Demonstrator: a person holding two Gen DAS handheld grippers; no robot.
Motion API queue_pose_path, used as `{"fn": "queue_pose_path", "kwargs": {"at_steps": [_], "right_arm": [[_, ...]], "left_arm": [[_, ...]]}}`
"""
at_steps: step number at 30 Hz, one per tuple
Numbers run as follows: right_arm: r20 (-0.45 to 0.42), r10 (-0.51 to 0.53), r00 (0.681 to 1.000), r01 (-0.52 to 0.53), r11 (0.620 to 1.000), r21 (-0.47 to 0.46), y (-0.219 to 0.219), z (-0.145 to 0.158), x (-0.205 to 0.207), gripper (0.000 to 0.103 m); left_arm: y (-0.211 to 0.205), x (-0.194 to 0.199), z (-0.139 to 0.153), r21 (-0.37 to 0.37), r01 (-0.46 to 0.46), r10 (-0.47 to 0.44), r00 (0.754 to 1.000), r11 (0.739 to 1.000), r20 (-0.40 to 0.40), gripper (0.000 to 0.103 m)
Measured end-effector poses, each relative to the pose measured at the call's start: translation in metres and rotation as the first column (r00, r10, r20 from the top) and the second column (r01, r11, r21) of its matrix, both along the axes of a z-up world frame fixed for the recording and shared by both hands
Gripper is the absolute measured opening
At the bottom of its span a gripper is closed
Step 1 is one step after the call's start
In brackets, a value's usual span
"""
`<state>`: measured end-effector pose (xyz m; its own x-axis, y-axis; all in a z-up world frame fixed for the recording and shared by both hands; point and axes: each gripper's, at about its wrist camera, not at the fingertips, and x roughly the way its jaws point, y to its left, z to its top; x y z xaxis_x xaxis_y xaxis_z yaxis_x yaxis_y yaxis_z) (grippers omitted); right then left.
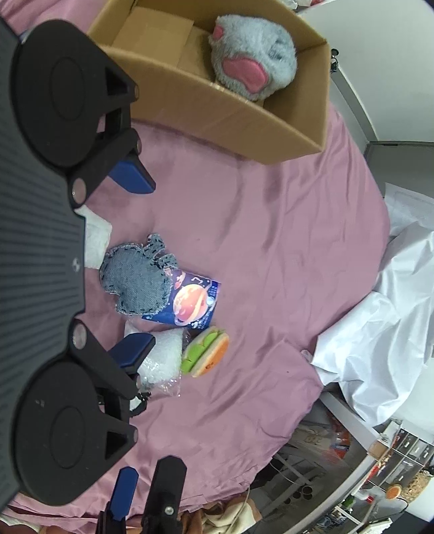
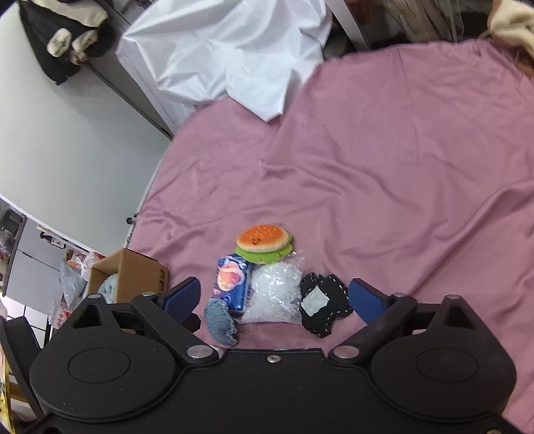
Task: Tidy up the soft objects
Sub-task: 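Grasp the denim piece with the left tool while the right tool grasps the clear bag, then carry the denim piece and clear bag toward the box with both tools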
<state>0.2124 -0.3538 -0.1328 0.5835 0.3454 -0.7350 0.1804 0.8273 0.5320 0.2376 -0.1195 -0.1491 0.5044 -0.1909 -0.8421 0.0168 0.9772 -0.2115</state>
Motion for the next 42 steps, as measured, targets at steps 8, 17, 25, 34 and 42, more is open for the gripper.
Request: {"fn": "queue_pose_path", "kwargs": {"at_steps": [8,17,25,34,42], "right_arm": [[-0.038,-0.022,0.999,0.022,1.0,0.002,0.003,-0.014,0.011,0.094],[-0.086,-0.015,0.996,0.013,1.0,-0.016,0.011,-0.031,0.024,0.093],[-0.121,0.032,0.992,-0.039,0.998,-0.051,0.027,-0.043,0.039,0.093],[-0.134,0.055,0.989,-0.071,0.991,-0.117,0.042,-0.05,0.049,0.093],[-0.11,0.08,0.991,-0.096,0.985,-0.144,0.043,-0.053,0.048,0.04]], "left_arm": [[-0.009,0.014,-0.021,0.016,0.014,-0.013,1.0,1.0,-0.028,0.09],[-0.009,0.024,-0.043,-0.01,-0.01,0.009,0.996,1.0,-0.084,0.065],[0.0,0.023,-0.041,-0.031,-0.041,0.037,0.995,0.999,-0.096,0.048],[0.019,0.018,-0.024,-0.047,-0.087,0.083,0.993,0.995,-0.08,0.047],[0.028,0.011,-0.009,-0.025,-0.109,0.107,0.992,0.994,-0.061,0.047]]}}
